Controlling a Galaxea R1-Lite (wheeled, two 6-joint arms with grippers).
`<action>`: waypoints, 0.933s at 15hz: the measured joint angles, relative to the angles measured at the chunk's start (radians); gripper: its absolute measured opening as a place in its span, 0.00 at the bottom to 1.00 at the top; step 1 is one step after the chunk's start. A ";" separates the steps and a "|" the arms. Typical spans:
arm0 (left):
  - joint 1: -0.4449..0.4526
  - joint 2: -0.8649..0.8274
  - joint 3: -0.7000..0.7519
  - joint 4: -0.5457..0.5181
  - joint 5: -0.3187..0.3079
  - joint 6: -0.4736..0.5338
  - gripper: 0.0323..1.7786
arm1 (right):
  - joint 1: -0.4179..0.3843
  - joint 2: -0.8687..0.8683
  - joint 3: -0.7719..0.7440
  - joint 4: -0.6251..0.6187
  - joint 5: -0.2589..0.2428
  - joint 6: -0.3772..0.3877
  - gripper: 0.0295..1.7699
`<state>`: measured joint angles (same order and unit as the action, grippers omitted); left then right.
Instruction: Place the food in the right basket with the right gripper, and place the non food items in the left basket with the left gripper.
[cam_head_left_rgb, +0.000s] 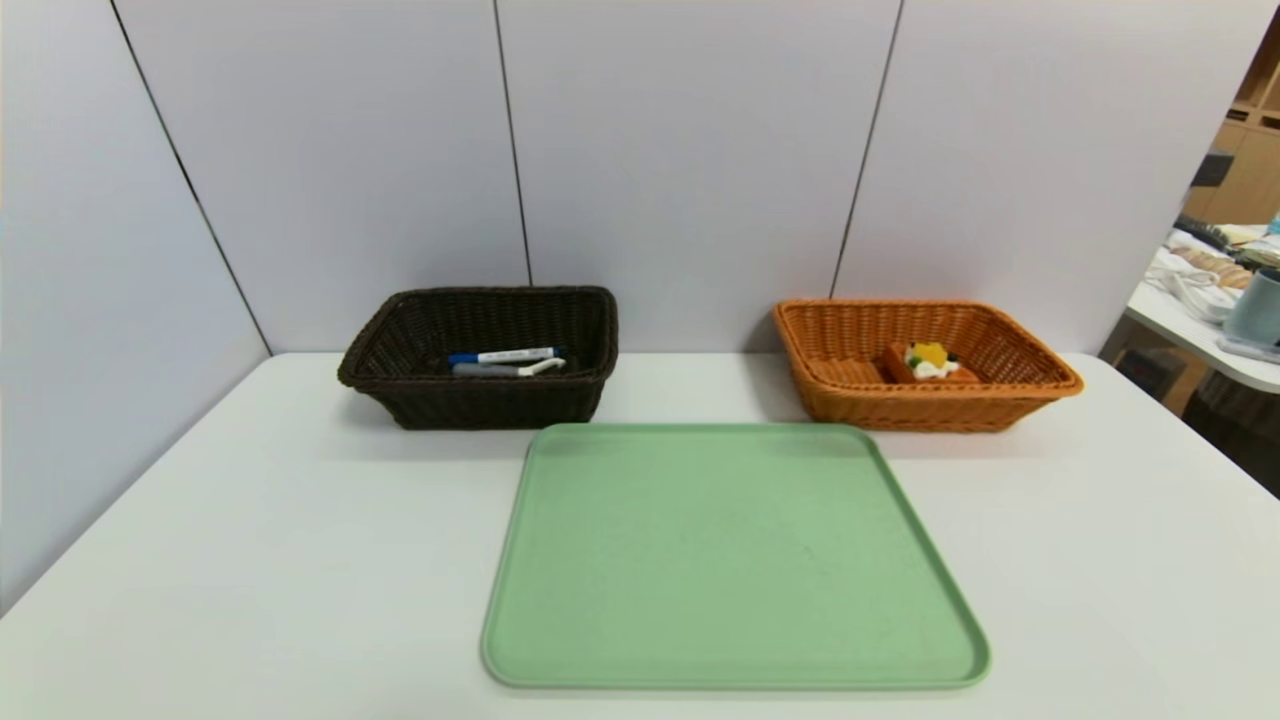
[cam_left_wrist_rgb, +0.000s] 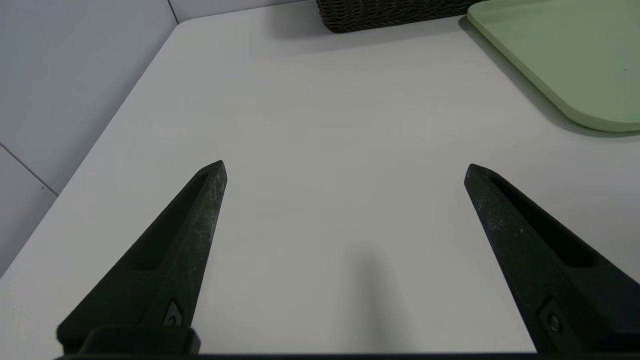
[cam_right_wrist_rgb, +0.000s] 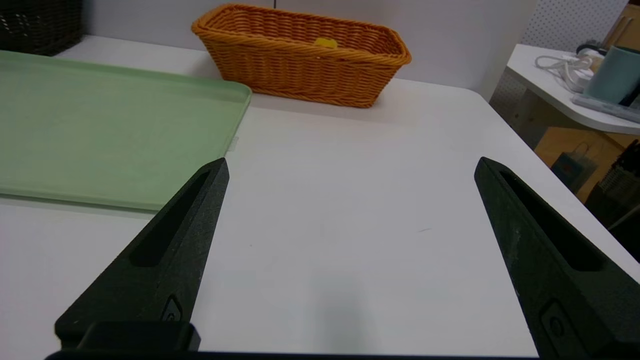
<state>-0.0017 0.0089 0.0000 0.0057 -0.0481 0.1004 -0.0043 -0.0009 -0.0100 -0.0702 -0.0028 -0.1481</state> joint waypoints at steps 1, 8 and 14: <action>0.000 -0.004 0.000 0.000 0.001 -0.003 0.95 | 0.000 0.000 0.005 0.001 0.002 -0.002 0.96; 0.000 -0.009 0.000 -0.001 0.040 -0.079 0.95 | 0.000 0.000 0.003 0.086 0.025 0.060 0.96; 0.000 -0.009 0.000 -0.003 0.041 -0.081 0.95 | 0.000 0.000 0.007 0.076 0.018 0.074 0.96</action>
<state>-0.0017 0.0004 0.0000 0.0032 -0.0072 0.0196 -0.0038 -0.0013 -0.0032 0.0062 0.0149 -0.0740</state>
